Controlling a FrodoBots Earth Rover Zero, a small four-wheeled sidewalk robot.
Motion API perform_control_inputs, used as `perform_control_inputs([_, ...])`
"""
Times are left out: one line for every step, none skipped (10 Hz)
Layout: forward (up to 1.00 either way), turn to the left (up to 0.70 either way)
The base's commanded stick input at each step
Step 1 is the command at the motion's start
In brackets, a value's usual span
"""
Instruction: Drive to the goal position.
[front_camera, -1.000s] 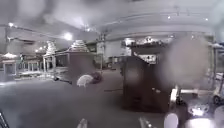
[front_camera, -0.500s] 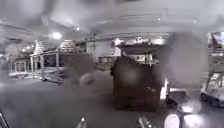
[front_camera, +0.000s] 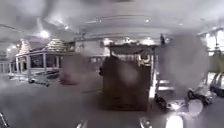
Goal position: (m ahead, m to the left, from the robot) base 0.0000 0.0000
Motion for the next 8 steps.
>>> perform_control_inputs([0.45,0.00])
perform_control_inputs([0.45,0.00])
perform_control_inputs([0.45,0.00])
perform_control_inputs([0.45,0.00])
perform_control_inputs([0.45,0.00])
perform_control_inputs([0.45,0.00])
perform_control_inputs([0.45,-0.23])
perform_control_inputs([0.45,-0.27])
